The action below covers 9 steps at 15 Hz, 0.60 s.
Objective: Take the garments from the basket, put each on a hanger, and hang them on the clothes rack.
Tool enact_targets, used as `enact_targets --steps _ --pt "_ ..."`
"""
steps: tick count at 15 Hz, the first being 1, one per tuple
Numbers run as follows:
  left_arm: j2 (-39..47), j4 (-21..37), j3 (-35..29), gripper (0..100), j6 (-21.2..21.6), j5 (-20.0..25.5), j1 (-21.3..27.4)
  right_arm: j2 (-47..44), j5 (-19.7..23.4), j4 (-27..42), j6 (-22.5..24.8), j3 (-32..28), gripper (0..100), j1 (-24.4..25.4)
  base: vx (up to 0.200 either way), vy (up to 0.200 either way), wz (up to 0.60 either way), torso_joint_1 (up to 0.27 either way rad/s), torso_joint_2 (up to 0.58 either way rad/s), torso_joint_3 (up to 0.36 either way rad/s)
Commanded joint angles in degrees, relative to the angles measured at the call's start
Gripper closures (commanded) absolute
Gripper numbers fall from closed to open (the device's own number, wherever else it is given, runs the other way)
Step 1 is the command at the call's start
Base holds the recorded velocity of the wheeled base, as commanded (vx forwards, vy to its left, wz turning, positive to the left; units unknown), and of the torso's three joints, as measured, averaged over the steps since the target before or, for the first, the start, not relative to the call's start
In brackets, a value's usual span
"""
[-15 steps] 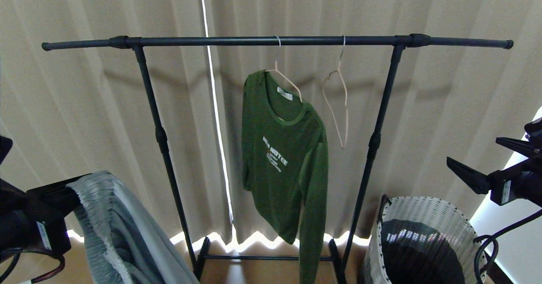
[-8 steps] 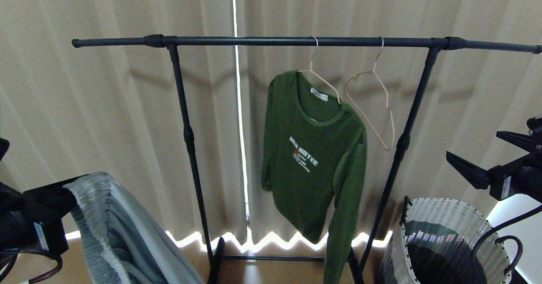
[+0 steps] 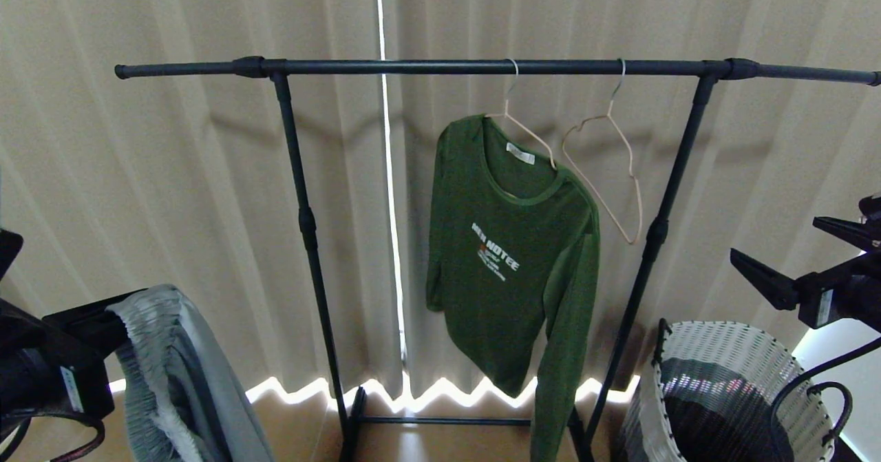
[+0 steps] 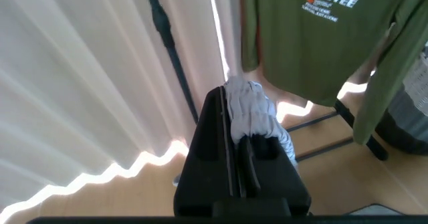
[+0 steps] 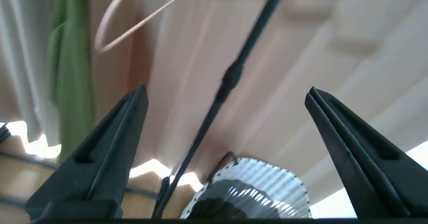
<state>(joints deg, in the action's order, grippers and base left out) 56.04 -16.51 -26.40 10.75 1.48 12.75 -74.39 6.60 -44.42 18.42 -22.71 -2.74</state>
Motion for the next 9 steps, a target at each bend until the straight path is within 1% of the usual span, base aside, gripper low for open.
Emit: enact_targets --steps 1,3,5,9 --pt "0.0 0.0 0.0 100 0.0 -0.1 -0.5 0.0 0.2 -0.1 -0.1 1.9 0 -0.5 0.0 0.0 0.0 0.0 0.0 0.0" --pt "0.0 0.0 -0.1 100 0.4 0.0 -1.8 -0.1 0.2 -2.5 0.2 3.5 0 -0.7 0.0 0.0 0.0 0.0 0.0 0.0" --pt "0.0 0.0 0.0 100 0.7 0.0 -1.9 -0.1 0.0 -4.9 0.7 4.7 0 -0.7 0.0 0.0 0.0 0.0 0.0 0.0" --pt "0.0 -0.1 0.5 100 0.8 0.1 -1.9 0.1 0.0 -5.1 0.9 4.6 0 -0.7 0.0 0.0 0.0 0.0 0.0 0.0"
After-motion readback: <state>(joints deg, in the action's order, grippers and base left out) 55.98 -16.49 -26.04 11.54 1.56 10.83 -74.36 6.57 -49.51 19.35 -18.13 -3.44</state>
